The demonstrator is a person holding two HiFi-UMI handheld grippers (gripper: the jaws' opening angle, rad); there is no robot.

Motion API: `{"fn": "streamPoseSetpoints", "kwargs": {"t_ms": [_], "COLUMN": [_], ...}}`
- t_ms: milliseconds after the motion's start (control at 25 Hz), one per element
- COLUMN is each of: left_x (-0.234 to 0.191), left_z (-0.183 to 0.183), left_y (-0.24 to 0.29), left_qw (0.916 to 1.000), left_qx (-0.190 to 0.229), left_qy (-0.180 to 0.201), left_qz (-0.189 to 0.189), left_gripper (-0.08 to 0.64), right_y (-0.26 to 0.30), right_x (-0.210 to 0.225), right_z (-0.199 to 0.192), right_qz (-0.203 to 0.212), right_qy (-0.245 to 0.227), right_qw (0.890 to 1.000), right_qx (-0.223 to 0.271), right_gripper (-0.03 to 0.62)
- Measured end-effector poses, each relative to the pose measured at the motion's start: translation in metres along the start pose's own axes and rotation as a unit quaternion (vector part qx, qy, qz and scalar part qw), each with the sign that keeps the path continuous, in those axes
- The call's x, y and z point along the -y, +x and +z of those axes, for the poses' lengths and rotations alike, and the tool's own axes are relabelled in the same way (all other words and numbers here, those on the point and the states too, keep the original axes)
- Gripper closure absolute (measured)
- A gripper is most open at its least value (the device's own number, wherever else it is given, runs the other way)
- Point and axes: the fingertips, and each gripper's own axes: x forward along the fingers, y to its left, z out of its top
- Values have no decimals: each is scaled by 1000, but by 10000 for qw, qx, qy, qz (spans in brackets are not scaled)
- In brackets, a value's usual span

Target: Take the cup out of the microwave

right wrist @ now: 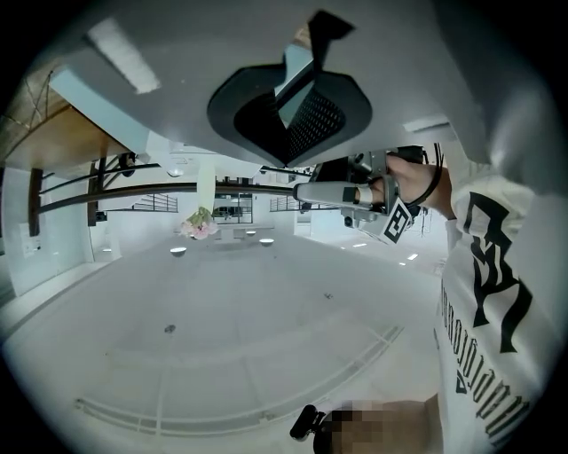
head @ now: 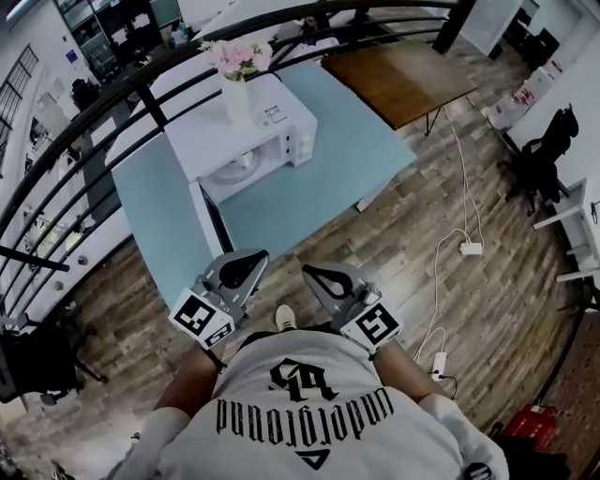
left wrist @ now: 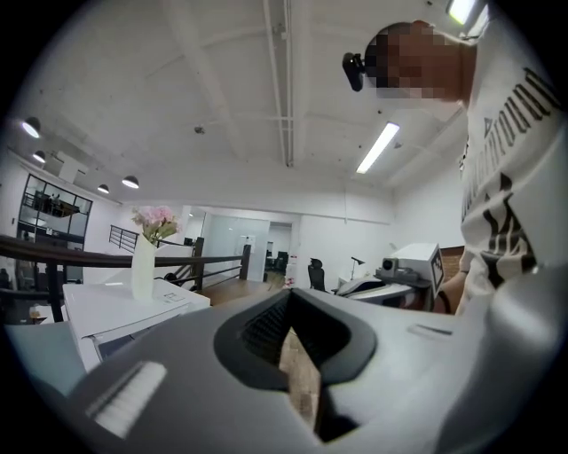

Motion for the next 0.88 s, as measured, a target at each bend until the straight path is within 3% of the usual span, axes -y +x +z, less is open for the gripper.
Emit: {"fn": "streamPoseSetpoints", "kwargs": {"t_ms": [280,480,880], "left_x": [-34,-57,-88], "left_z": [-3,0,4], "left_y": [13,30,85], "left_qw": [9994,9969,9819], "left_qx": [-47,26,139], "left_qy": [-56,-117,-128], "left_qz": [339,780,1882], "left_gripper": [509,509,510], "right_y": [31,46,54], "right_x": [34,63,141], "right_z": [1,3,4], "right_qz": [310,728,1683], "right_qy": [6,-89,-165], "right_qw": [9995,9973,9855], "right_qx": [-22,-18,-96], "right_gripper": [589,589,589]}}
